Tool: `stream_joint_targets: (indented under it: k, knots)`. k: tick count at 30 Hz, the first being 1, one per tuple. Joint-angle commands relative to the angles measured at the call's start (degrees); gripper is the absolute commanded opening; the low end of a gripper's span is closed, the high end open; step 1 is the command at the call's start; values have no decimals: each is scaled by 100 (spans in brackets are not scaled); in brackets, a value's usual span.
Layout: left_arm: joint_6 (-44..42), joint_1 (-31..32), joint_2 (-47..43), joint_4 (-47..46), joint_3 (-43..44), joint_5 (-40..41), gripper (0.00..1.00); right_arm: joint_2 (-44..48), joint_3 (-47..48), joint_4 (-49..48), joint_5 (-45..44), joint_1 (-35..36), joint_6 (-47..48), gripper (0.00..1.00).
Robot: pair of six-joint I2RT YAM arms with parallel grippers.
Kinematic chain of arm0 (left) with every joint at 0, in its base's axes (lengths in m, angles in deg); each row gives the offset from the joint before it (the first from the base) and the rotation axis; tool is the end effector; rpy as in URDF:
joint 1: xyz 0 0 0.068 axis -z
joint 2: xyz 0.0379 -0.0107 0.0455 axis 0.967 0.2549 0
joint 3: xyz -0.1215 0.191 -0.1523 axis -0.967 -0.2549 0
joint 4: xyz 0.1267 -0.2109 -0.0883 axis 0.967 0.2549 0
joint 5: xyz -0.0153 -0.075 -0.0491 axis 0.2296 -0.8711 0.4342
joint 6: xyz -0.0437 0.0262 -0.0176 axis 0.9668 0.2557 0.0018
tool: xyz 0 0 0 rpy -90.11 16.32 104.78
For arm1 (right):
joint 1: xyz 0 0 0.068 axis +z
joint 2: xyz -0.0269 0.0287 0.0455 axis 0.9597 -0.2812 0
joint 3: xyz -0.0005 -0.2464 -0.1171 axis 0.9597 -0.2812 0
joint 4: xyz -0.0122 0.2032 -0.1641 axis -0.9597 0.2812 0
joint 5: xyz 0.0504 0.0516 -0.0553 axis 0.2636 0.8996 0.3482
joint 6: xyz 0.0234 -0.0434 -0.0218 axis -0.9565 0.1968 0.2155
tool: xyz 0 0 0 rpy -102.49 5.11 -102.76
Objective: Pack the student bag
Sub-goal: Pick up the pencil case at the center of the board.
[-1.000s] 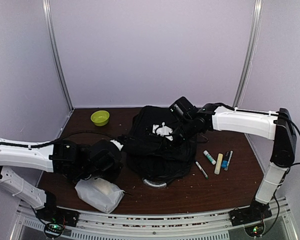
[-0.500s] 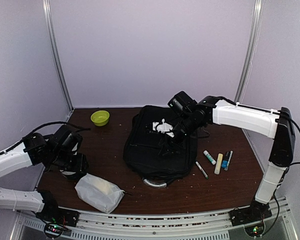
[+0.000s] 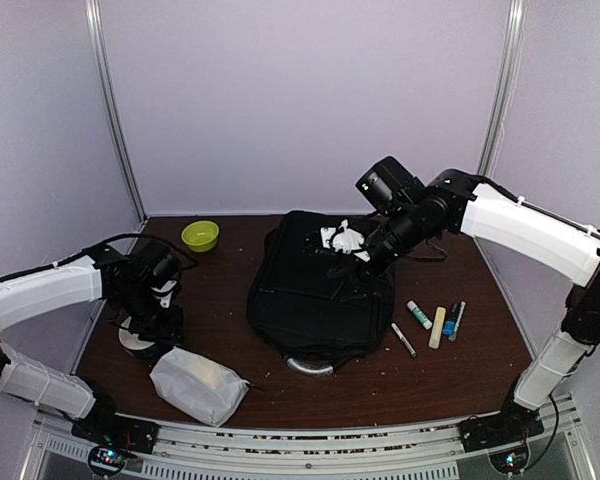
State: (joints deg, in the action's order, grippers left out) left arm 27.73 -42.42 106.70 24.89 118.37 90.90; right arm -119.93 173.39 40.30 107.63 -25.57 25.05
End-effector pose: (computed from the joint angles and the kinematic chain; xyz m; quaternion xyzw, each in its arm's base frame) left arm 0.1760 -0.1128 0.2181 -0.0385 0.9933 -0.0553 0.0943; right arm 0.2135 0.2655 0.3460 -0.7006 0.6055 0.2726 0.2611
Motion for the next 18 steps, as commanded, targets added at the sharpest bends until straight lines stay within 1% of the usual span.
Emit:
stream_joint_targets:
  k: [1, 6, 8, 11, 13, 18]
  knots:
    - [-125, -39, 280, -159, 149, -35, 43, 52, -18, 116, -2, 7, 69, 57]
    - [-130, -48, 422, -182, 42, 268, 44, 26, -57, 55, -56, 9, 36, 57]
    - [-167, -50, 457, -337, -62, 188, 43, 12, -62, 51, -60, 15, 38, 57]
    - [-167, -47, 541, -687, -277, -175, 37, -21, -61, 65, -52, 13, 34, 57]
    - [-159, -48, 559, -891, -384, -329, 35, -40, -53, 62, -42, 10, 36, 56]
    - [-212, -48, 572, -963, -406, -244, 33, -119, -84, 8, -4, 18, -10, 56]
